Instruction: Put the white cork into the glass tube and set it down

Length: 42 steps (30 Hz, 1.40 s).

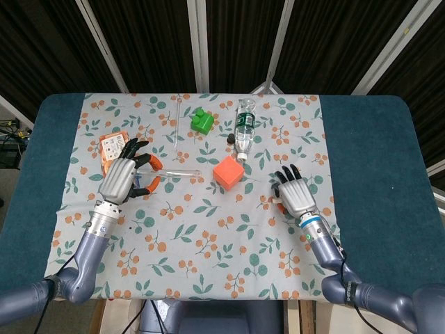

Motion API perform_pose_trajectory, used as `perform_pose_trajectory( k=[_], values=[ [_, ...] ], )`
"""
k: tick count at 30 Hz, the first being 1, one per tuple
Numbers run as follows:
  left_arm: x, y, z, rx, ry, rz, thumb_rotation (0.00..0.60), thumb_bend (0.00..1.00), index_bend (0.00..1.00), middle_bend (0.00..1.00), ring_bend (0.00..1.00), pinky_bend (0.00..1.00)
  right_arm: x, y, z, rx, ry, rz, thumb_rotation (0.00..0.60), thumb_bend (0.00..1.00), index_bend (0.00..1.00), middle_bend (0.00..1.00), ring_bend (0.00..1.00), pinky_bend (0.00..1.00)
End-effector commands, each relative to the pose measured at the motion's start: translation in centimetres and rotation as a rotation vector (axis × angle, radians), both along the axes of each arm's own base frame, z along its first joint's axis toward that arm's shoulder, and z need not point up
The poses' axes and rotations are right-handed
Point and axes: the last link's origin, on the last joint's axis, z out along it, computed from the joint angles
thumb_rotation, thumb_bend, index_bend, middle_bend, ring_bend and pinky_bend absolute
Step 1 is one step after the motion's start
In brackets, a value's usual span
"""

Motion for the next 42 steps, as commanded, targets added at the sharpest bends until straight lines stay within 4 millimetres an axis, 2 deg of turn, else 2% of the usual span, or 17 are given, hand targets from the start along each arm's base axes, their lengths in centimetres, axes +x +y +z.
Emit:
perform_pose_trajectory(
  k=[1,9,17,24,29,34,42],
  values=[
    [0.1,-0.1,-0.3,-0.007,0.001,-0.001,0.600,0.81,0.57,0.50,0.13,0.02,0.0,-0.3,0.8,-0.039,0.008,0.012,0.600,0.39,0.59,0.21,0.08,0.00],
    [1.3,-0.1,-2.5,-0.048,-0.032,0.009,0.600,0.81,0.57,0.50,0.13,0.02,1.3,-1.3,3.2,-0.141,0.015,0.086,0.600,0.39,0.59,0.21,0.08,0.00],
    [3.2,0.4,-5.7,-0.074,-0.169,0.022,0.600,0.81,0.57,0.50,0.14,0.02,5.1,-2.8,5.3,-0.242,-0.028,0.197,0.600,0.39,0.59,0.21,0.08,0.00],
    [4.0,1.3,-7.6,-0.071,-0.246,0.063,0.600,0.82,0.57,0.50,0.13,0.02,7.1,-3.2,6.3,-0.316,-0.004,0.309,0.600,0.39,0.59,0.21,0.08,0.00],
    [4.1,1.6,-8.4,-0.073,-0.301,0.117,0.600,0.82,0.57,0.50,0.13,0.02,7.3,-3.2,6.1,-0.349,0.030,0.368,0.600,0.39,0.59,0.21,0.08,0.00],
    [3.9,1.4,-9.3,-0.085,-0.283,0.137,0.600,0.82,0.57,0.50,0.13,0.02,7.5,-3.0,5.6,-0.353,0.039,0.393,0.600,0.39,0.59,0.20,0.09,0.00],
    [4.4,2.0,-9.1,-0.072,-0.288,0.156,0.600,0.82,0.57,0.50,0.13,0.02,9.3,-3.7,5.5,-0.407,0.060,0.451,0.600,0.39,0.59,0.21,0.09,0.00]
  ],
)
